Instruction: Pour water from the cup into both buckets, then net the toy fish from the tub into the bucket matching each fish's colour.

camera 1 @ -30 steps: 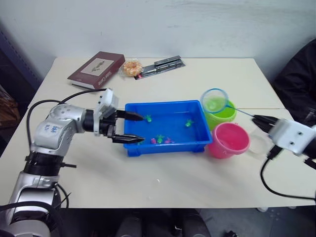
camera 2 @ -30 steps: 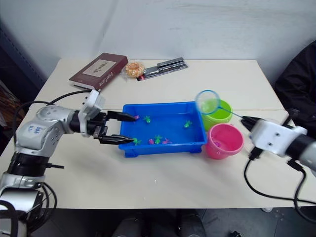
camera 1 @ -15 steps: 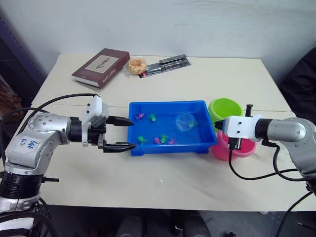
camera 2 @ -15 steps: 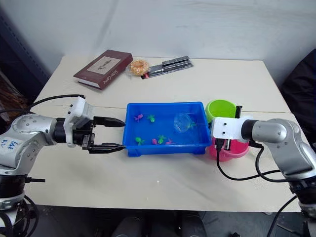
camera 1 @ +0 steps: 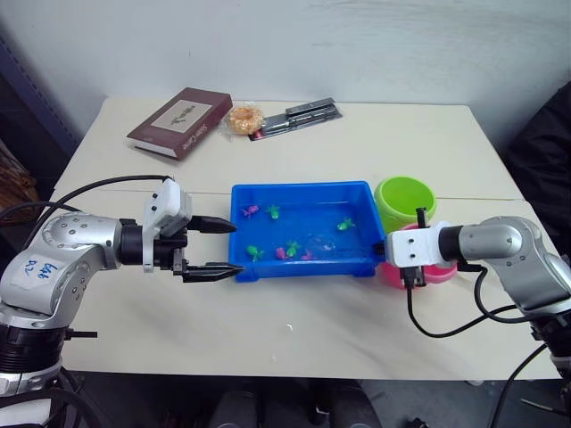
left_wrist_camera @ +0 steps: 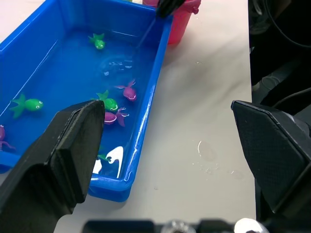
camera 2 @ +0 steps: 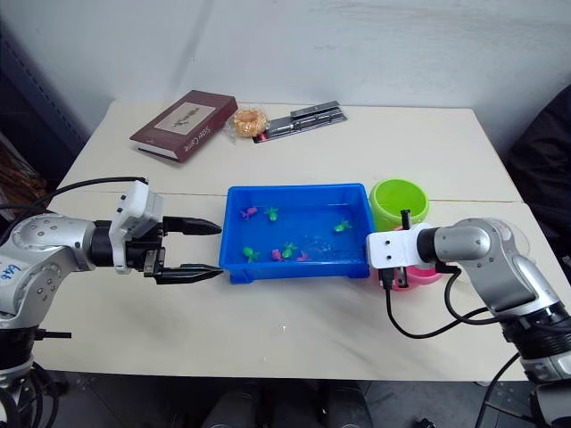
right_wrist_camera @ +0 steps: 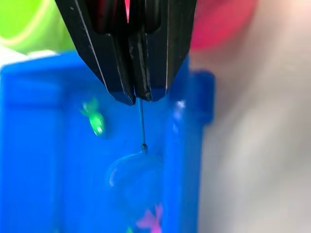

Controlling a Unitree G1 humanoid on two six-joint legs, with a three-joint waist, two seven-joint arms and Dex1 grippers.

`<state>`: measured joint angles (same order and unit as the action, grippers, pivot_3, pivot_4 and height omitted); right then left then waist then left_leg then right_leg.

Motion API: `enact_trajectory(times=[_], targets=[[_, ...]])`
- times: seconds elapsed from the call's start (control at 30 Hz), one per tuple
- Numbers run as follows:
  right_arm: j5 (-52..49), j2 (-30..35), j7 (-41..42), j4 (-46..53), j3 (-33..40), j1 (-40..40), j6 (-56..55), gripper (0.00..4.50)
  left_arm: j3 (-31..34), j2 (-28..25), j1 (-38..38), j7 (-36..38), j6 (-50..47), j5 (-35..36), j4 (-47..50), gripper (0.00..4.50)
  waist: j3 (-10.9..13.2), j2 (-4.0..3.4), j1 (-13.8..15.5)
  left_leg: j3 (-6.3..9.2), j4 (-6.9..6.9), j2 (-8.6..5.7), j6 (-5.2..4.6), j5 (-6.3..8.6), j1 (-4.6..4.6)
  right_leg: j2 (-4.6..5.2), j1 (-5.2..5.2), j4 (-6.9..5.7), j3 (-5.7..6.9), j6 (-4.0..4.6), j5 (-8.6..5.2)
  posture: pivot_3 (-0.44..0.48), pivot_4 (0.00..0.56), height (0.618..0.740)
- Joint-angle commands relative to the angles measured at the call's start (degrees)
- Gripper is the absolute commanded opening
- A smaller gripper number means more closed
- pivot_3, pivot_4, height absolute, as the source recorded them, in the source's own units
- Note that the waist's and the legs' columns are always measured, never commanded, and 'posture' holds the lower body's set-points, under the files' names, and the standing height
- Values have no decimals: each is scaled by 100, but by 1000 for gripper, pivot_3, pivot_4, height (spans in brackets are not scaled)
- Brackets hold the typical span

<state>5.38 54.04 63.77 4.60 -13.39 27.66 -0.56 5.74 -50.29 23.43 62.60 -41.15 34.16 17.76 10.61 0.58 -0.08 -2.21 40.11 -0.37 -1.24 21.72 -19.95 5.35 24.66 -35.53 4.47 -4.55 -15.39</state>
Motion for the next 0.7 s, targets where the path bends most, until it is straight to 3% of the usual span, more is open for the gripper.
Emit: enact_trajectory(times=[0.03,0.43,0.7], targets=[[-228,-92,107,296,113,-69,295,0,93,-36,60,-40,73,69,156,4455,0,0,0,1,0,0,0,0,1,0,-1,0,0,0,0,0,150,740],[-1354,-340,202,488,684,-275,1936,0,27,51,119,-250,300,-72,8,4455,0,0,10,5,0,0,0,0,-2,1,-1,1,3,0,0,0,150,740],[-2497,-403,47,866,1531,-505,3372,0,-70,223,463,-162,285,48,-250,4455,0,-1,19,7,0,0,0,0,-5,1,0,0,5,0,0,0,150,740]])
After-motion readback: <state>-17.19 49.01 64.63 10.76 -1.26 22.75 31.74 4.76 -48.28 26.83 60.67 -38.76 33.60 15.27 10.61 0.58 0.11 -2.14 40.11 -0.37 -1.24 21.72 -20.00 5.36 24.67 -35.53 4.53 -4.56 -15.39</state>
